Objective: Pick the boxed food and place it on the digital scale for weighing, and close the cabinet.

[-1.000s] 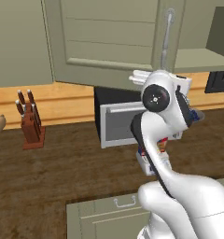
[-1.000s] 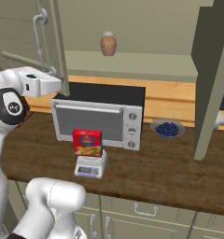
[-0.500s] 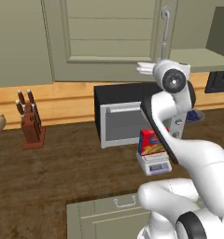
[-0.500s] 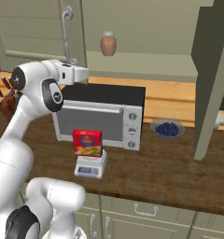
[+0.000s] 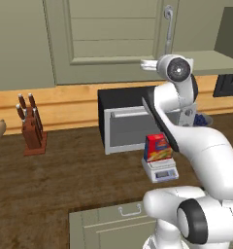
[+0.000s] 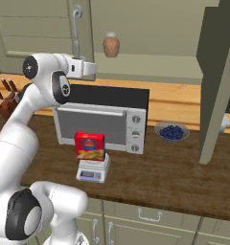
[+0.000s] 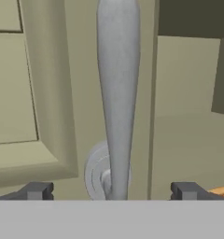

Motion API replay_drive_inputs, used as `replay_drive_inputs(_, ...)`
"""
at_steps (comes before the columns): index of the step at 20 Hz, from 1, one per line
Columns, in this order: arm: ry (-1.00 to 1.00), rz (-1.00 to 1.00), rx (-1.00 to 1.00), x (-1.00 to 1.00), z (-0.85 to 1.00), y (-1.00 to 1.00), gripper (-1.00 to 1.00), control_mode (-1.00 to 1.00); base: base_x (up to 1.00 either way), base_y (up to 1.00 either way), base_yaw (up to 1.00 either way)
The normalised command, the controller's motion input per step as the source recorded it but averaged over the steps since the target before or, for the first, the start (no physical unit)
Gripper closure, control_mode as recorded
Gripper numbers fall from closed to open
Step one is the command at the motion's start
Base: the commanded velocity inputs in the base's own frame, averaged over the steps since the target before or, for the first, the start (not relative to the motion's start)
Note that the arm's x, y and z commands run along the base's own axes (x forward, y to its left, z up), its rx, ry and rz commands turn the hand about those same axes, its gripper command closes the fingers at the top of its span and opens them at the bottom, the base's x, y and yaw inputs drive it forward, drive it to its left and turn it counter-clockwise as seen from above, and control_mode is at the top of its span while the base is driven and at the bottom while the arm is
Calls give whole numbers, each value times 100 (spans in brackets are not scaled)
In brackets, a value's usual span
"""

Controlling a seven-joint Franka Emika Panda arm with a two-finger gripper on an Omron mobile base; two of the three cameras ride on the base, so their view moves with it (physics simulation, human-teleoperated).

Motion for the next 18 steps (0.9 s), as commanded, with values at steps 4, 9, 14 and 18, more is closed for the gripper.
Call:
replay_drive_inputs(4,0,2,0,23,0,0,-100,-100,0,0,0)
replay_drive_inputs(9,-1,0,0,40,-9,0,-100,-100,0,0,0)
replay_drive_inputs(14,-1,0,0,61,-14,0,-100,-100,0,0,0)
replay_drive_inputs(18,1,2,0,6,-2,0,-100,-100,0,0,0)
